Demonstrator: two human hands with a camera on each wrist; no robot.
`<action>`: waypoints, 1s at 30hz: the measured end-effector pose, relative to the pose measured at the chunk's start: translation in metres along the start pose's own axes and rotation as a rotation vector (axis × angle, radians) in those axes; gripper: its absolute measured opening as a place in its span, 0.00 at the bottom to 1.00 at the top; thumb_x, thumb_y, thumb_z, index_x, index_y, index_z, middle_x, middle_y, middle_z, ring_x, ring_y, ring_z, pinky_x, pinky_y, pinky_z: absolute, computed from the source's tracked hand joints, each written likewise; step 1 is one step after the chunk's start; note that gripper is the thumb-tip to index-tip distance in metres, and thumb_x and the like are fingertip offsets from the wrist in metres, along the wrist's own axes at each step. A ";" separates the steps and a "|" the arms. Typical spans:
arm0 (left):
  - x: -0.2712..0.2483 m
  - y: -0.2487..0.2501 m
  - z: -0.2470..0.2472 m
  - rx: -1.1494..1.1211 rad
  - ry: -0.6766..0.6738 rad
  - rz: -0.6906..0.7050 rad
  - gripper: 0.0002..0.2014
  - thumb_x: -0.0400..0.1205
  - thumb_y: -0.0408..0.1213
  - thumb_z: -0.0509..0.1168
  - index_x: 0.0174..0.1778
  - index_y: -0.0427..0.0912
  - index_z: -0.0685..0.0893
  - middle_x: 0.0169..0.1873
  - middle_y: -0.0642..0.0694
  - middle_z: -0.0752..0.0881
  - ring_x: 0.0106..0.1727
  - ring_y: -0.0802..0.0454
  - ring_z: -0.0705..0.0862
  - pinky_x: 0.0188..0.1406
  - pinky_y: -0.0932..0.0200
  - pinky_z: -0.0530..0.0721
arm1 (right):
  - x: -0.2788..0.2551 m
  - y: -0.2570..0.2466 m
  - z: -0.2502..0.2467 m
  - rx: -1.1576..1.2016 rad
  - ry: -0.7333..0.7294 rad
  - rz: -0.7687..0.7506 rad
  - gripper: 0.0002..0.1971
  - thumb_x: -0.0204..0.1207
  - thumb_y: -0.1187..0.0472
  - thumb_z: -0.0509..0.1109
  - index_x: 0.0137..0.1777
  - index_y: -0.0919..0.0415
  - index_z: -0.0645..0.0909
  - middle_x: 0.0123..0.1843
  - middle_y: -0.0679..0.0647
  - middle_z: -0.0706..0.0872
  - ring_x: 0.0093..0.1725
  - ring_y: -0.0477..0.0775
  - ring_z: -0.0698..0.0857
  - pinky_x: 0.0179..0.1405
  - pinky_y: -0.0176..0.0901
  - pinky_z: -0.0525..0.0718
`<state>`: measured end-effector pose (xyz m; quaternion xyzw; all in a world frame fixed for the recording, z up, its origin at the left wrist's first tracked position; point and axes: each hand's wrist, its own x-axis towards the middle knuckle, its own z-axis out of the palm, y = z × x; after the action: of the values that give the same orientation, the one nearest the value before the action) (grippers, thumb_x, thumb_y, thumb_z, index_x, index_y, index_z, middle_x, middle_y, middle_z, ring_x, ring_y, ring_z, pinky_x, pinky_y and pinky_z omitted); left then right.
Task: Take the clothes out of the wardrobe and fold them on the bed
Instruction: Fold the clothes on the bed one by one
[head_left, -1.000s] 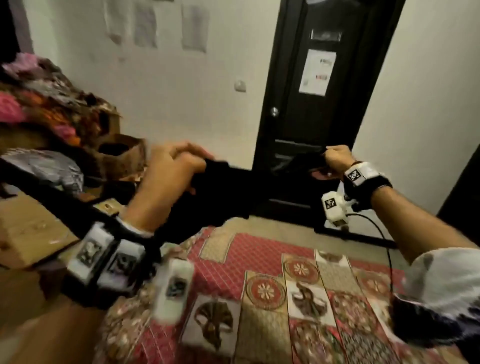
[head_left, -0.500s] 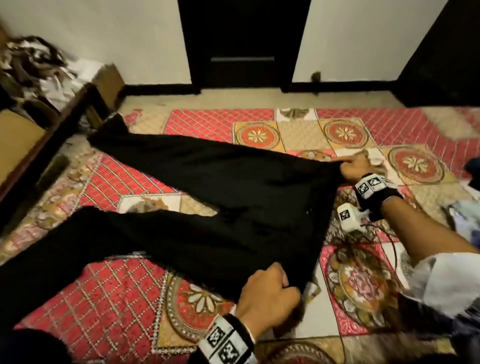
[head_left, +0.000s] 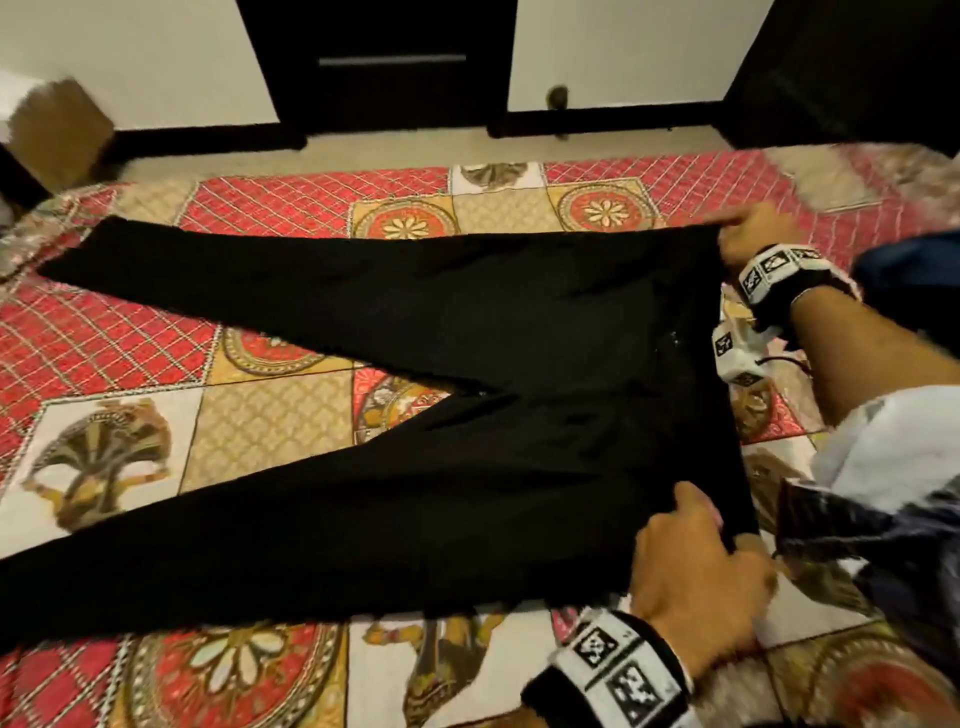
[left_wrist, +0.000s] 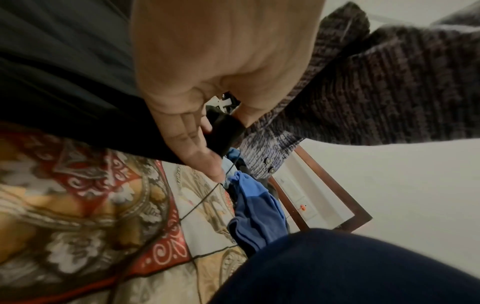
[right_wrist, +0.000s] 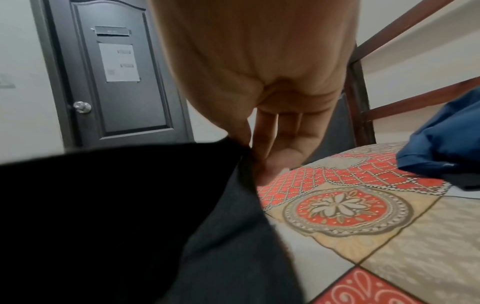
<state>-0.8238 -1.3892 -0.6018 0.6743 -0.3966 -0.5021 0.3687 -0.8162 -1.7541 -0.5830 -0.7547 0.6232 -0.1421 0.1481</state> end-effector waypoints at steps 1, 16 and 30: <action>0.005 0.002 0.009 -0.020 -0.025 0.020 0.11 0.77 0.48 0.61 0.51 0.49 0.71 0.44 0.36 0.88 0.47 0.34 0.86 0.50 0.43 0.85 | 0.000 0.005 -0.009 -0.017 0.032 0.008 0.15 0.83 0.66 0.65 0.63 0.61 0.90 0.58 0.74 0.89 0.63 0.77 0.87 0.65 0.60 0.86; -0.028 -0.054 -0.104 -0.197 0.002 0.034 0.10 0.85 0.27 0.65 0.53 0.46 0.86 0.46 0.41 0.93 0.42 0.50 0.89 0.36 0.63 0.83 | -0.161 0.020 -0.035 -0.100 -0.229 -0.172 0.08 0.80 0.60 0.73 0.49 0.54 0.94 0.46 0.57 0.93 0.50 0.60 0.90 0.50 0.43 0.80; -0.180 -0.236 -0.471 0.956 0.319 -0.567 0.30 0.71 0.46 0.73 0.72 0.51 0.80 0.69 0.37 0.82 0.68 0.35 0.82 0.66 0.42 0.82 | -0.423 -0.141 0.079 -0.167 -0.627 -0.550 0.29 0.80 0.49 0.74 0.80 0.50 0.76 0.73 0.54 0.83 0.72 0.59 0.82 0.72 0.53 0.81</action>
<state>-0.3608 -1.0817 -0.6382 0.9133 -0.3226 -0.2385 -0.0707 -0.7356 -1.3092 -0.6114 -0.9089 0.3330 0.1111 0.2253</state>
